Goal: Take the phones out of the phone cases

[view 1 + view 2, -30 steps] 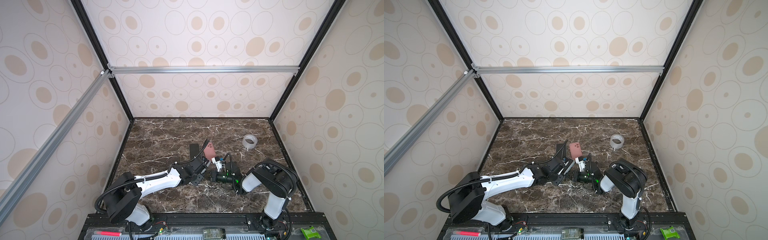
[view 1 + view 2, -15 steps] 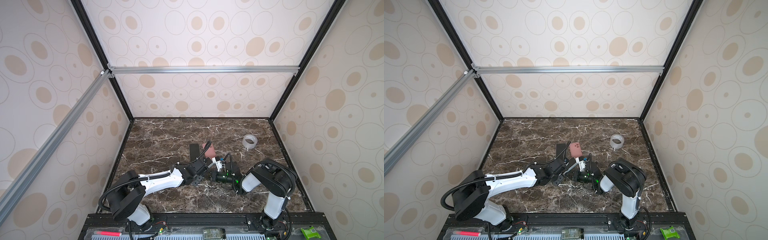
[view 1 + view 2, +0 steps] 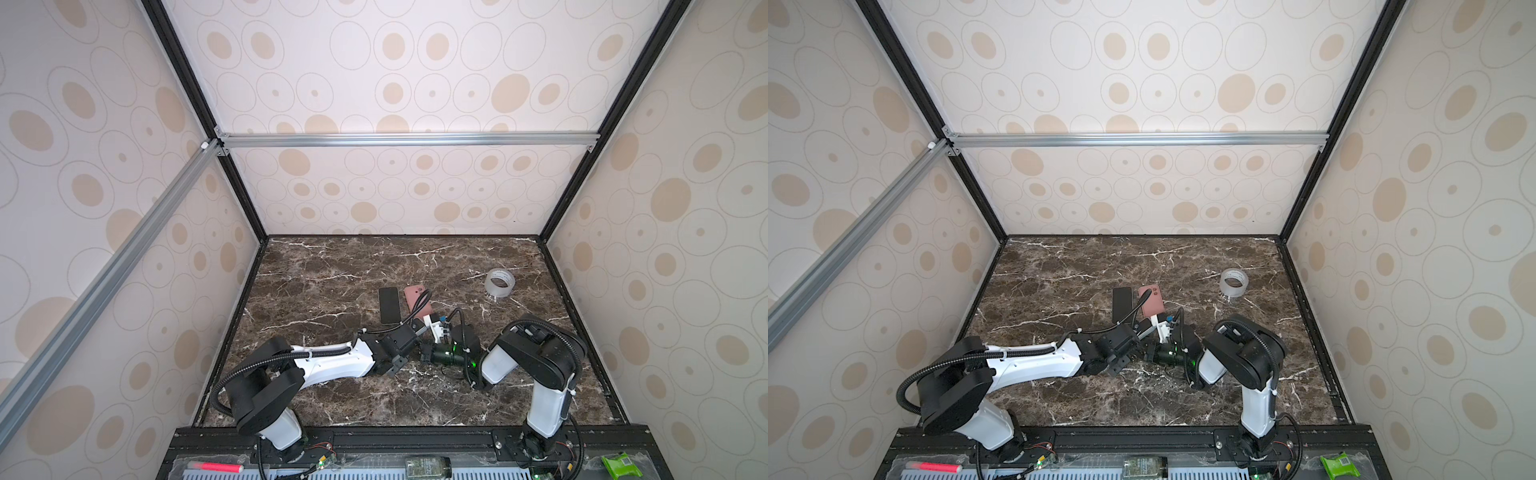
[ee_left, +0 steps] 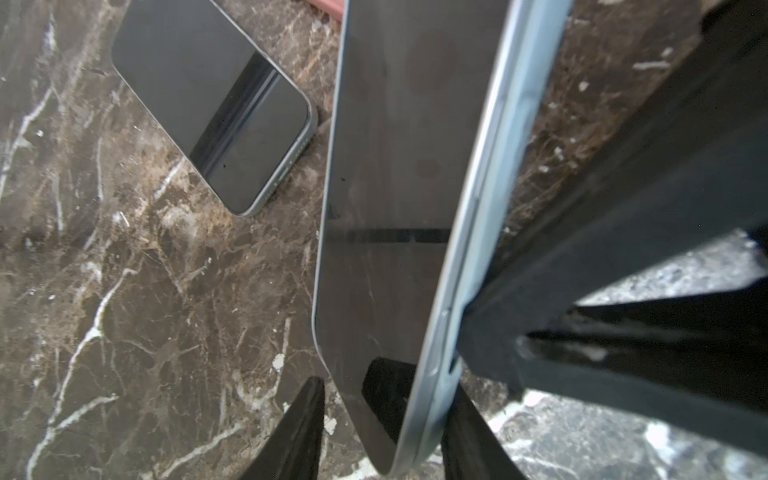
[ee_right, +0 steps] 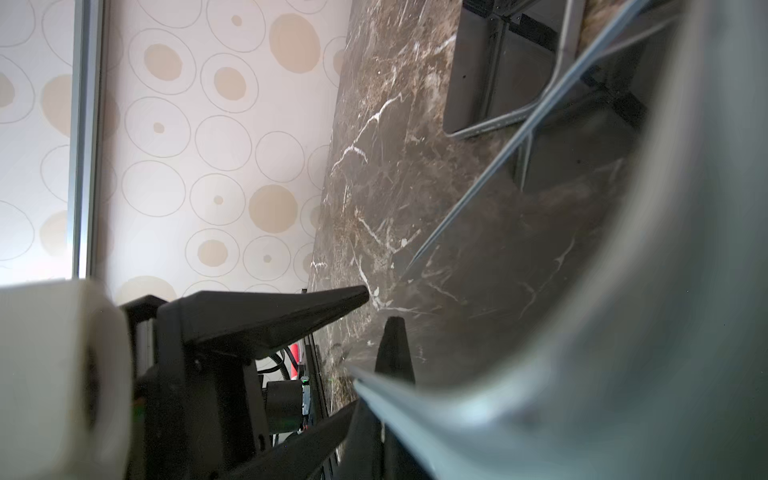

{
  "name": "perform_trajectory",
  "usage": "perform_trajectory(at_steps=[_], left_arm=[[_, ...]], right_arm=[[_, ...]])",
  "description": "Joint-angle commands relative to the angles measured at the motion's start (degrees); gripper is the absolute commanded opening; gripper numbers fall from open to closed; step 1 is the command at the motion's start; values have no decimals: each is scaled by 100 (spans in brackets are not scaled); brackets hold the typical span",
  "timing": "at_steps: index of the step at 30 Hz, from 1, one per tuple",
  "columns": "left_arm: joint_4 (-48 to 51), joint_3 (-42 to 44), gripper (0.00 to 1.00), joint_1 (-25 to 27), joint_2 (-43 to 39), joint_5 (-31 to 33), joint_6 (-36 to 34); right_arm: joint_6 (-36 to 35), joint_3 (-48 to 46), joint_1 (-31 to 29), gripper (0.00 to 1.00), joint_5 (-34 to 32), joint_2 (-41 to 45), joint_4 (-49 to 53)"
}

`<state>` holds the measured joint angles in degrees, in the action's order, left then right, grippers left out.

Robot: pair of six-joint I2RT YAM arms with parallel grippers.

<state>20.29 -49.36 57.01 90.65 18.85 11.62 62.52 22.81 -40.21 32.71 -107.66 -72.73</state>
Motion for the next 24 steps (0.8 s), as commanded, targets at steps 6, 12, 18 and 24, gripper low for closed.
perform_trajectory(at_steps=[6, 12, 18, 24], left_arm=[[-810, 357, 52, 64, -845, -299, -247], [-1833, 1098, 66, 22, -2006, -1359, -234], [-2302, 1550, 64, -522, -2322, -2200, 141], [-2346, 1985, 65, -674, -2532, -2059, 92]], right_arm=[[43, -84, -41, 0, 35, -5, -431], [-60, -110, -16, 0, -10, 82, -172], [-93, -205, 155, 0, 160, 291, 103], [-191, -143, 434, 0, 726, 709, 894]])
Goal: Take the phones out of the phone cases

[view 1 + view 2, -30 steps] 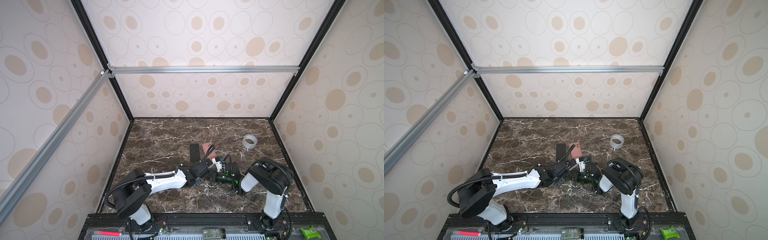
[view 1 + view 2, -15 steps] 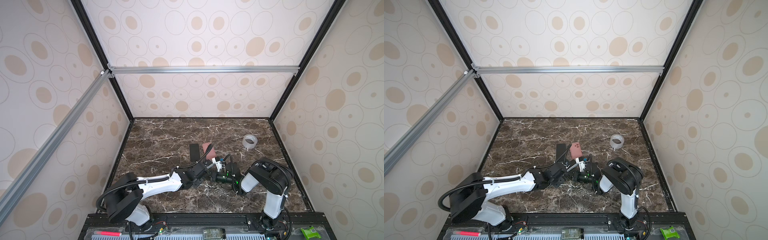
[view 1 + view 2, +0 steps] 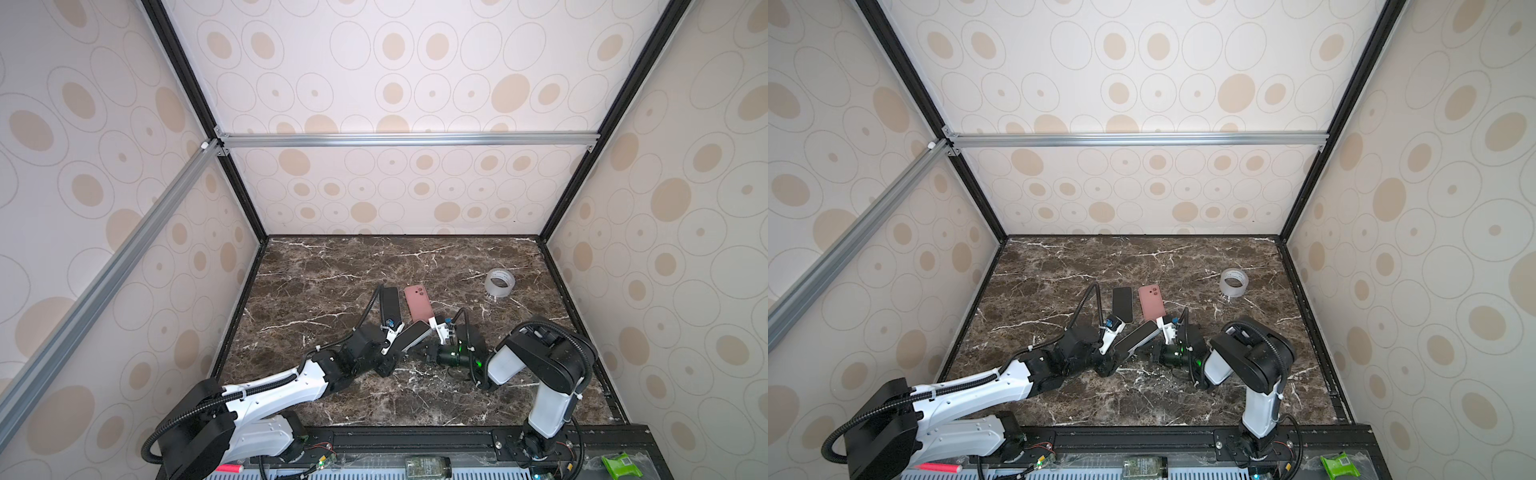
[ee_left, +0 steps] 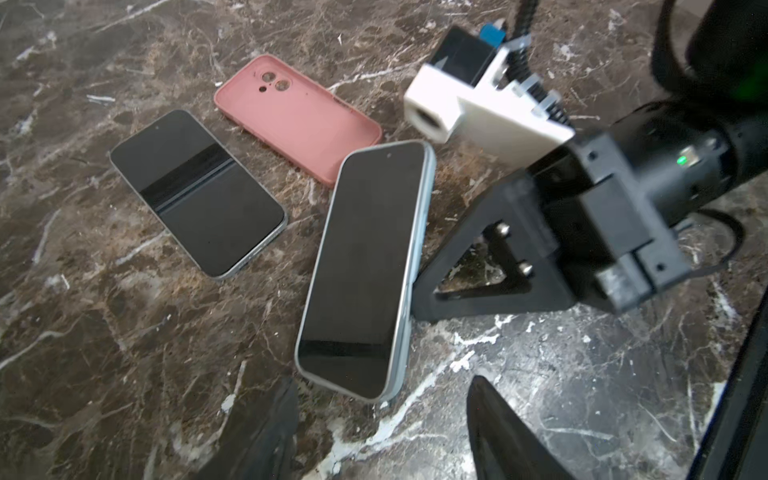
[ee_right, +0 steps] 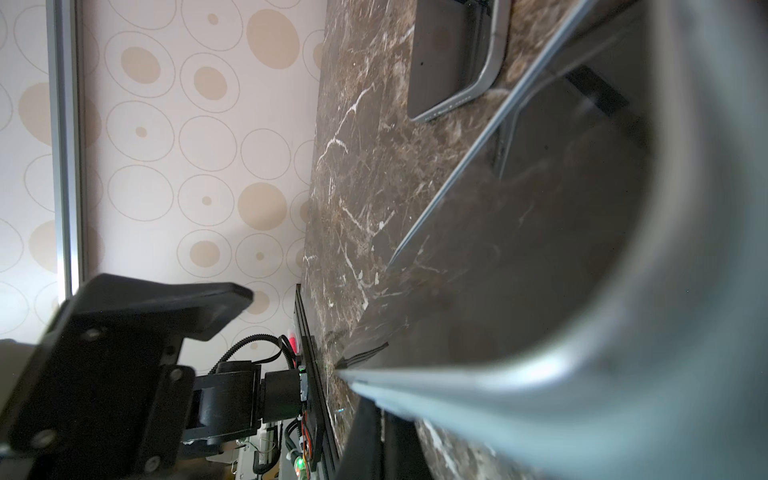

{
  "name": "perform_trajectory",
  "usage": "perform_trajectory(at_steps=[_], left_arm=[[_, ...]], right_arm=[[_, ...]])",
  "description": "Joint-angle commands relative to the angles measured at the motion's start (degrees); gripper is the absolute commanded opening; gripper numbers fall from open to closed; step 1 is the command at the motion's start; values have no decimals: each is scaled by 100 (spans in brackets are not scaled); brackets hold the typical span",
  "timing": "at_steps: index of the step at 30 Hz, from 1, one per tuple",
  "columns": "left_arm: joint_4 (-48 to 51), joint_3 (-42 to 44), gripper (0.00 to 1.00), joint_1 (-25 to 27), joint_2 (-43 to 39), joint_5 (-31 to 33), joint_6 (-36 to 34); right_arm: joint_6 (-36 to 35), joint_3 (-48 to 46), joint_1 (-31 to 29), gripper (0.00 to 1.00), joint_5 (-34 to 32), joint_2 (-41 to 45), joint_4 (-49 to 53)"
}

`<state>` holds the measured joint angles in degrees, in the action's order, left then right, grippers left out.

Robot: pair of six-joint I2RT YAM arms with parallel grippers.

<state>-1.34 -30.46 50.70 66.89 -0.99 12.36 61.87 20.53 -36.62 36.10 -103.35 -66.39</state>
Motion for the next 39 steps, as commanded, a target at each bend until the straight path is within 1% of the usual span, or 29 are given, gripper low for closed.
perform_trajectory(at_steps=[1, 6, 12, 19, 23, 26, 28, 30, 32, 34, 35, 37, 39], left_arm=[[-162, 123, 65, -44, -152, -39, -38], [-37, -3, 65, 43, 59, 172, -367], [-18, -146, 65, 70, 312, 258, -505], [374, -504, 59, 152, 782, 649, -499], [440, -569, 58, 160, 840, 782, -519], [250, -515, 59, 165, 768, 448, -546], [-59, -337, 65, 166, 598, 58, -563], [-596, -19, 72, 128, 313, -283, -291], [-1096, 251, 76, -49, 93, -538, 172], [-1607, 479, 76, -409, -27, -929, 691], [-1899, 619, 77, -640, -66, -1119, 1017], [-2612, 945, 78, -1099, -81, -1702, 1601], [-3412, 1239, 79, -1474, 68, -2164, 2240]], right_arm=[[-166, 107, 80, 0, 435, 341, 424], [-262, 243, 93, 0, 549, 617, 901], [-319, 390, 93, 0, 614, 746, 1128], [-332, 418, 90, 0, 615, 759, 1178], [-324, 443, 89, 0, 640, 729, 1181], [-324, 443, 91, 0, 614, 728, 1181], [-307, 442, 94, 0, 607, 742, 1181], [-374, 492, 141, 0, 716, 761, 1302], [-537, 522, 264, 0, 920, 801, 1611], [-802, 559, 431, 0, 1158, 891, 2028], [-1022, 634, 505, 0, 1321, 958, 2395], [-1487, 790, 585, 0, 1500, 1173, 3107], [-2195, 1077, 599, 0, 1508, 1458, 4235]])
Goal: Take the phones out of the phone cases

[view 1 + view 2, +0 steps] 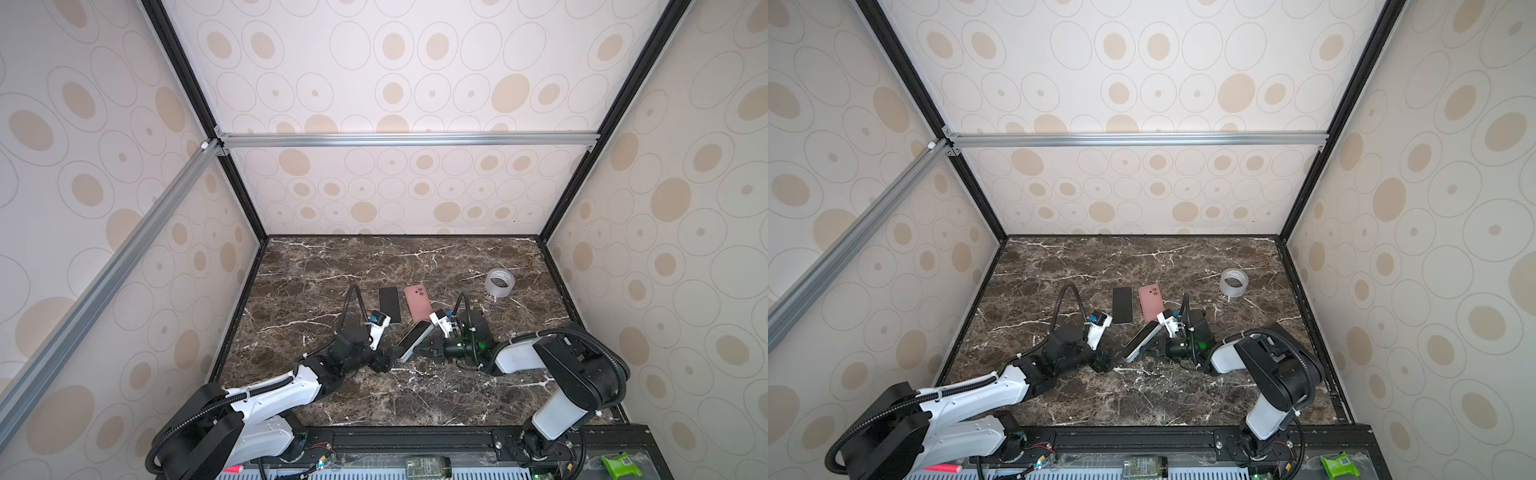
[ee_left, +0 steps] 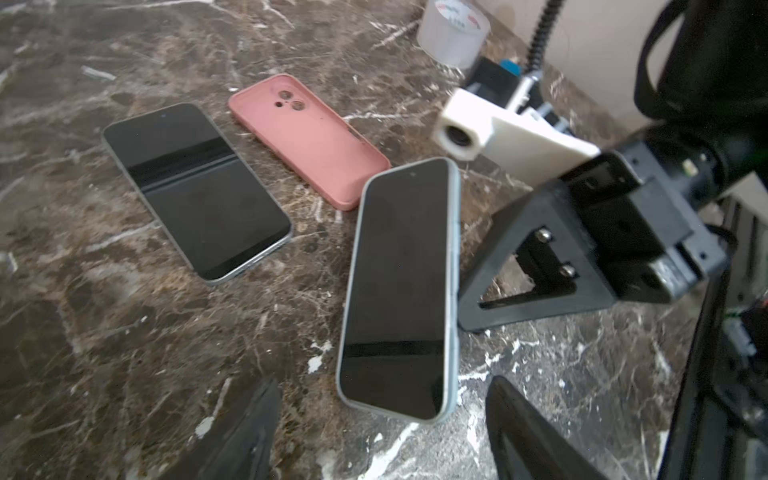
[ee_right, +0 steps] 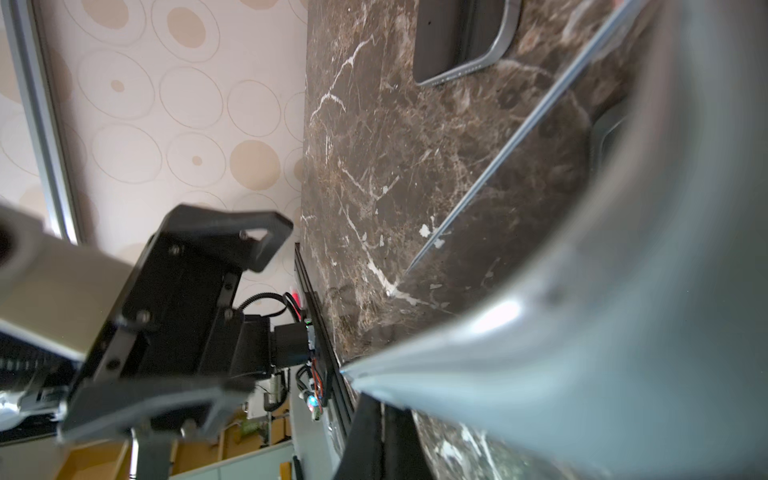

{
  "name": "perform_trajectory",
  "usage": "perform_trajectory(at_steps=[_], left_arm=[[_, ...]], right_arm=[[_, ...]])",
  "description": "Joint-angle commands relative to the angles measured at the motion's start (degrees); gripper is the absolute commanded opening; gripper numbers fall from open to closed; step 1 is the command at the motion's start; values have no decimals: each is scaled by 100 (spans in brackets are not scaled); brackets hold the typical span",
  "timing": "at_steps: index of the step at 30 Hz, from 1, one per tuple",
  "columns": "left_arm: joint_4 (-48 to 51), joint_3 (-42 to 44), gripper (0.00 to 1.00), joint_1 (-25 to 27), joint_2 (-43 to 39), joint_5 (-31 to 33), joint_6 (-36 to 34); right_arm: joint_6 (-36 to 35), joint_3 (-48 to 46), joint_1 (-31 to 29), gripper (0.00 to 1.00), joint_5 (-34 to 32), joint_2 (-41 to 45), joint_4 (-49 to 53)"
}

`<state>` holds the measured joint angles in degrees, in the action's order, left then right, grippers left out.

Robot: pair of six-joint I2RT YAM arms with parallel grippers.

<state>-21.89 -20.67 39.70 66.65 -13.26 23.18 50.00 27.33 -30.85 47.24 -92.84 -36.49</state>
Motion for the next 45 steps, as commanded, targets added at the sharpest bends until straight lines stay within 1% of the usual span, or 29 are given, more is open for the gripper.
perform_trajectory(at_steps=[1, 3, 6, 9, 13, 17, 21, 26, 31, 34, 35, 41, 43, 45], left_arm=[[-1602, 332, 79, -477, 206, -1085, 1357], [-1754, 294, 77, -593, 516, -1311, 1496], [-1374, 54, 72, -591, 943, -1296, 1370], [-1132, -119, 66, -593, 1167, -1105, 1293], [-256, -561, 60, -575, 1321, -625, 974], [479, -1032, 55, -376, 1683, -333, 566], [872, -1333, 47, -56, 2137, -111, 461], [993, -1381, 37, 99, 2393, 206, 539], [1198, -1508, 34, 193, 2653, 153, 389], [1198, -1512, 35, 291, 2747, 97, 398], [1196, -1492, 35, 311, 2765, 90, 411], [1087, -1328, 34, 323, 2782, 61, 495], [1058, -1319, 34, 322, 2803, 30, 512], [1025, -1326, 34, 319, 2848, 1, 521]], right_arm=[[-1298, 540, 29, 0, 379, 503, 1706], [-1764, 753, 48, 0, 385, 614, 2424], [-2009, 900, 146, 0, 532, 539, 2887], [-2056, 940, 189, 0, 756, 365, 2946], [-2035, 1013, 212, 0, 1068, 159, 2911], [-2038, 1072, 228, 0, 1313, -74, 2950], [-2151, 1074, 249, 0, 1164, -139, 3131], [-2198, 999, 274, 2, 854, -91, 3124], [-2089, 885, 319, 5, 813, -164, 2789], [-1992, 819, 343, 12, 828, -219, 2526], [-1962, 797, 347, 15, 839, -226, 2435], [-1568, 569, 407, 48, 903, -250, 1529], [-1394, 498, 428, 54, 887, -302, 1193], [-1184, 433, 427, 57, 842, -411, 808]])
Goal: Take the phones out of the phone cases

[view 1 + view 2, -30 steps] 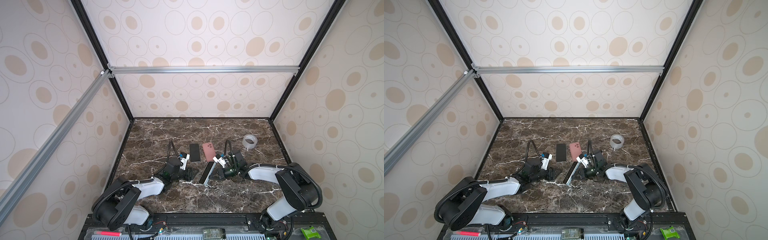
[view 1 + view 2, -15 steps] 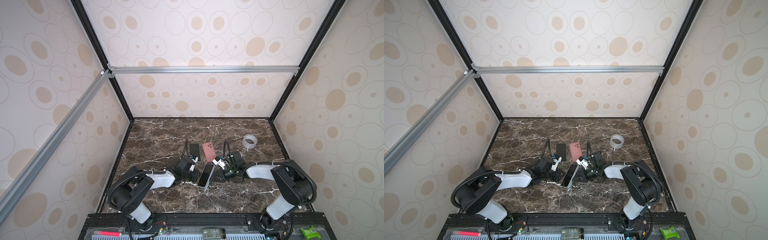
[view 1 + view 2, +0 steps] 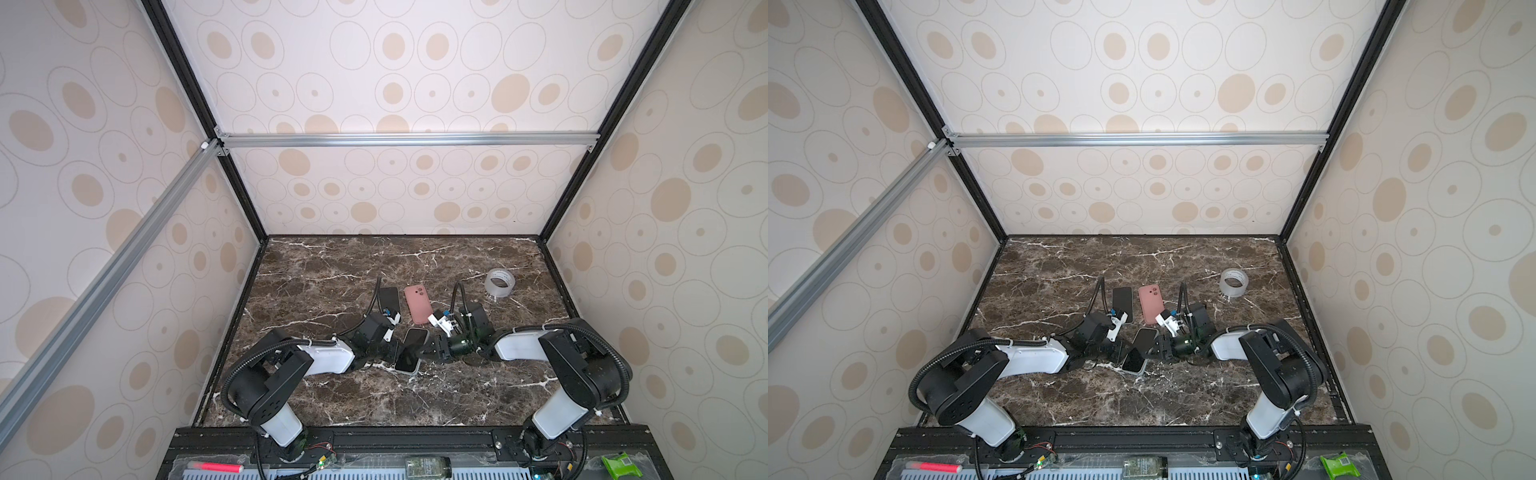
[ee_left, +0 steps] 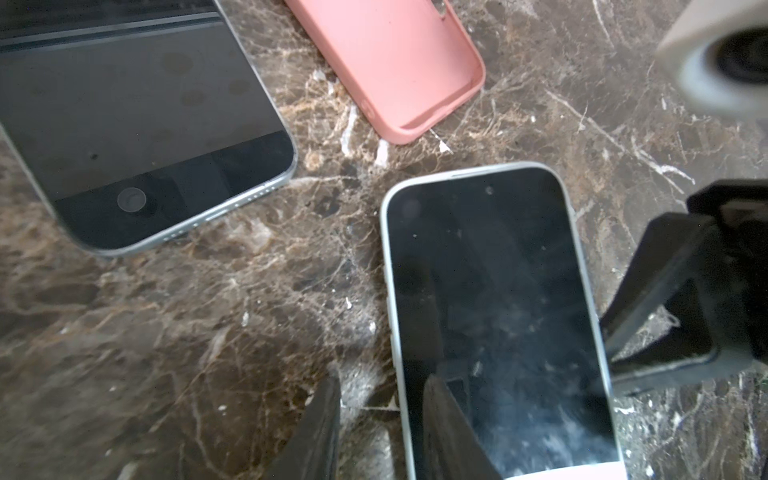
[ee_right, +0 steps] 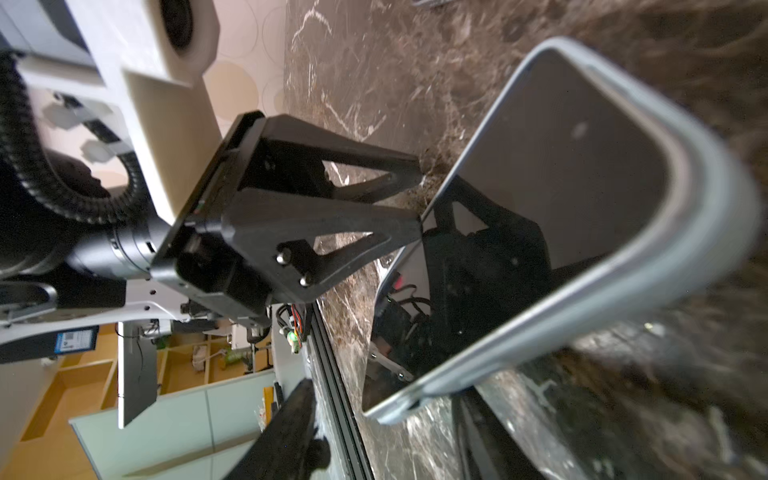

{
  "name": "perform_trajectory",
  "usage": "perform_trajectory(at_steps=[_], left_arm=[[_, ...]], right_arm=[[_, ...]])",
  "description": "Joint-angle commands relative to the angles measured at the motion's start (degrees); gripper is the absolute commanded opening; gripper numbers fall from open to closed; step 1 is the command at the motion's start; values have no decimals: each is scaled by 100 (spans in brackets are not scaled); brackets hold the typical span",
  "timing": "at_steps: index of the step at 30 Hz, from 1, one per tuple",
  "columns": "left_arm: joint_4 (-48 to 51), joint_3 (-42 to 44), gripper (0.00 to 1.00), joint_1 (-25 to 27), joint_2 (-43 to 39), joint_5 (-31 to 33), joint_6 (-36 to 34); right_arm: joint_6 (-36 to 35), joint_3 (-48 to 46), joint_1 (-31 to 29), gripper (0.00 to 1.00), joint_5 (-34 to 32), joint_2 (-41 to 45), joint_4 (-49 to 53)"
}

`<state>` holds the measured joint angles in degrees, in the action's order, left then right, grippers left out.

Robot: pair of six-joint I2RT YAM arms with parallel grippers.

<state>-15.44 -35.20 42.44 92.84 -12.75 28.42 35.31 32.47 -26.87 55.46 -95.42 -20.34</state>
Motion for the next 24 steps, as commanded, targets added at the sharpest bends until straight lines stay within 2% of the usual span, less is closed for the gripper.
perform_trajectory(at_steps=[1, 9, 18, 24], left_arm=[[363, 128, 34, 54, 241, -65, 5], [279, 114, 34, 58, 370, -180, 8], [270, 122, 34, 66, 402, -208, 5], [178, 147, 33, 71, 289, -216, 32]], right_arm=[[399, -95, 30, 58, -7, -206, -972], [1477, -430, 16, 59, -536, -668, -2759], [1503, -109, -213, 51, -355, -877, -2827], [1686, -40, -240, 50, -293, -1062, -3058]])
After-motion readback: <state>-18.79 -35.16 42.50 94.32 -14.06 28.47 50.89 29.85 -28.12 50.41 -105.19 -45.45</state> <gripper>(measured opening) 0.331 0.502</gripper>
